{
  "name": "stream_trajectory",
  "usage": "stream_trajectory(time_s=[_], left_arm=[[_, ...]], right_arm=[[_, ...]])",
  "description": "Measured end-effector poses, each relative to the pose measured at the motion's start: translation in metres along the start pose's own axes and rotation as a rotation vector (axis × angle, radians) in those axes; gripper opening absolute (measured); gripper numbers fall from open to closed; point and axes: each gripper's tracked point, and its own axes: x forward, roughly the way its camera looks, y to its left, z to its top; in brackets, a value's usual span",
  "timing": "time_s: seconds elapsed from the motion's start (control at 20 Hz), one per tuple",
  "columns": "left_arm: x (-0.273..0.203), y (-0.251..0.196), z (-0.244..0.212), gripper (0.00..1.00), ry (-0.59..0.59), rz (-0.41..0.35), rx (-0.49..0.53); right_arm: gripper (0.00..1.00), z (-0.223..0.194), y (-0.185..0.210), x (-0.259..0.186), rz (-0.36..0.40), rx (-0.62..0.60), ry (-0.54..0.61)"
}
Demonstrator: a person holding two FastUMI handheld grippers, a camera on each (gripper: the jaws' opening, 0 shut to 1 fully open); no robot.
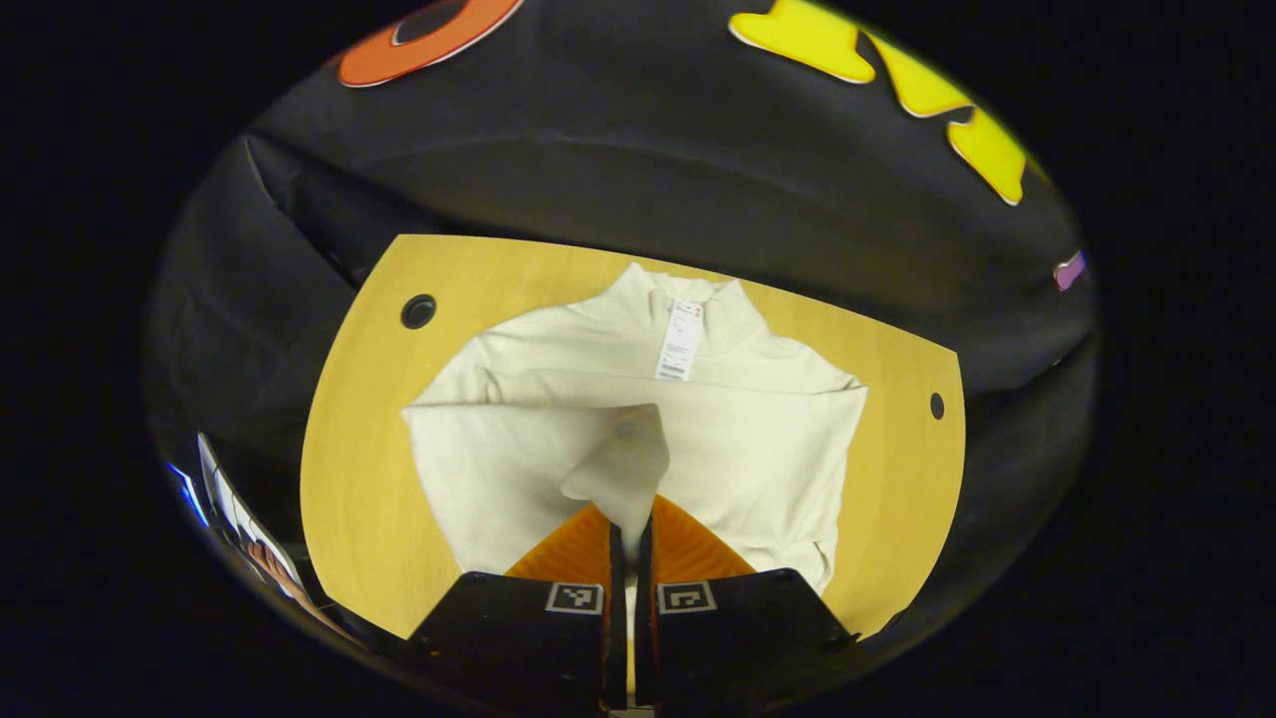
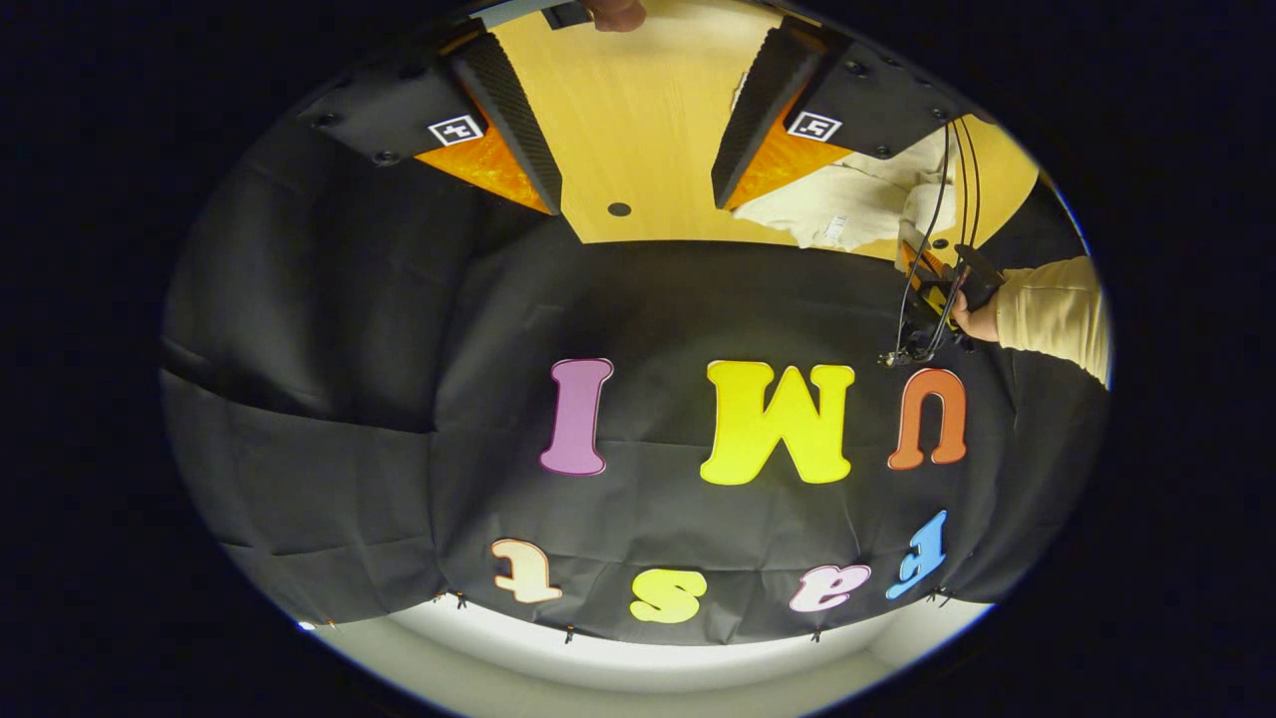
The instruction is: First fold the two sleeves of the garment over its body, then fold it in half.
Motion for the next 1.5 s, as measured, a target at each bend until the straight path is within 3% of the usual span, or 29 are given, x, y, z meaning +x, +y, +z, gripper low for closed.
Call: stream_trajectory(time_s=[0.3, 0.6, 0.9, 1.1, 1.15, 1.2, 1.3, 1.35, 1.45, 1.5], left_arm=[[0.029, -0.106, -0.011, 0.06, 0.020, -0.113, 0.113], [0.053, -0.187, -0.030, 0.06, 0.054, -0.185, 0.193], [0.068, -0.224, -0.047, 0.08, 0.084, -0.256, 0.116], [0.067, -0.246, -0.058, 0.11, 0.104, -0.361, 0.043], [0.065, -0.254, -0.060, 0.19, 0.123, -0.414, 0.020], [0.062, -0.254, -0.061, 0.42, 0.132, -0.428, 0.004], [0.066, -0.247, -0.059, 0.49, 0.124, -0.414, -0.006], [0.065, -0.246, -0.057, 0.72, 0.111, -0.414, -0.010], [0.061, -0.243, -0.051, 0.76, 0.075, -0.425, -0.016], [0.060, -0.239, -0.049, 0.91, 0.059, -0.421, -0.020]], right_arm=[[0.94, -0.005, -0.021, 0.001, -0.007, 0.027, 0.001], [0.94, 0.016, -0.024, -0.004, 0.050, 0.064, -0.087], [0.94, 0.009, -0.026, 0.001, 0.065, 0.054, -0.086], [0.94, 0.009, -0.032, 0.004, 0.053, 0.080, -0.081], [0.94, 0.007, -0.032, 0.005, 0.049, 0.084, -0.077], [0.94, 0.007, -0.033, 0.005, 0.046, 0.084, -0.073], [0.94, 0.005, -0.033, 0.005, 0.040, 0.083, -0.066], [0.94, 0.004, -0.031, 0.006, 0.042, 0.085, -0.063], [0.94, 0.004, -0.027, 0.007, 0.044, 0.078, -0.059], [0.94, 0.004, -0.024, 0.007, 0.046, 0.073, -0.059]])
